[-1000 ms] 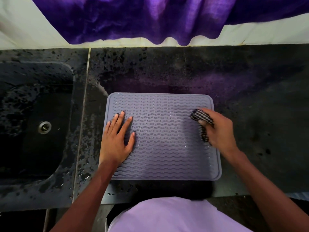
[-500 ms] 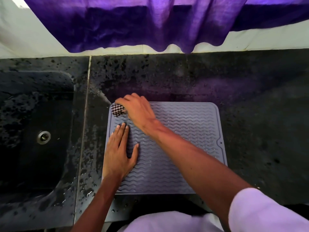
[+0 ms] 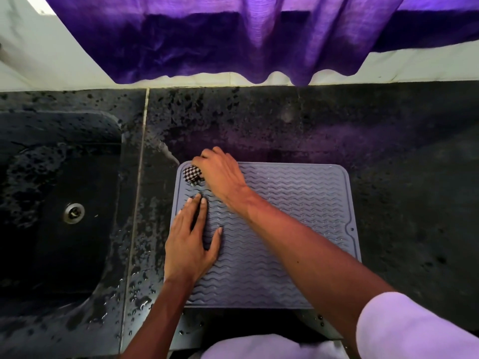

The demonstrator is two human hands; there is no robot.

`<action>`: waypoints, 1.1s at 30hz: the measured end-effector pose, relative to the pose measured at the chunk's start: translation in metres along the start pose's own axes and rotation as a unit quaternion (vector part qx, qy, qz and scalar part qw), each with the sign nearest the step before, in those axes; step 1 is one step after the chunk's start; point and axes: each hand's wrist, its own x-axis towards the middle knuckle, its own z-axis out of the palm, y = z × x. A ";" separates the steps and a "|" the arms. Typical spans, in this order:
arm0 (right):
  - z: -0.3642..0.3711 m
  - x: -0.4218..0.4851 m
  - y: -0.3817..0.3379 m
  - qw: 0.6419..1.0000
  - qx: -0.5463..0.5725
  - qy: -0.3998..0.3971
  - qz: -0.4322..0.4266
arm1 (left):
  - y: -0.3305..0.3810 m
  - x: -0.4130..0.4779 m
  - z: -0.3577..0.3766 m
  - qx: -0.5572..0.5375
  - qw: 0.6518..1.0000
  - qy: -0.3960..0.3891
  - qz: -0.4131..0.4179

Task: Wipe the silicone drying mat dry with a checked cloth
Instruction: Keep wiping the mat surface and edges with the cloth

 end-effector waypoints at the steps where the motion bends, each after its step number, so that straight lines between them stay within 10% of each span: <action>1: -0.002 0.000 0.002 1.000 0.001 -0.004 0.006 | 0.000 0.000 0.000 0.001 1.000 0.000 -0.001; 33: -0.084 -0.157 0.204 0.957 -0.053 0.013 0.286 | 0.001 -0.001 -0.002 0.004 1.000 -0.019 -0.010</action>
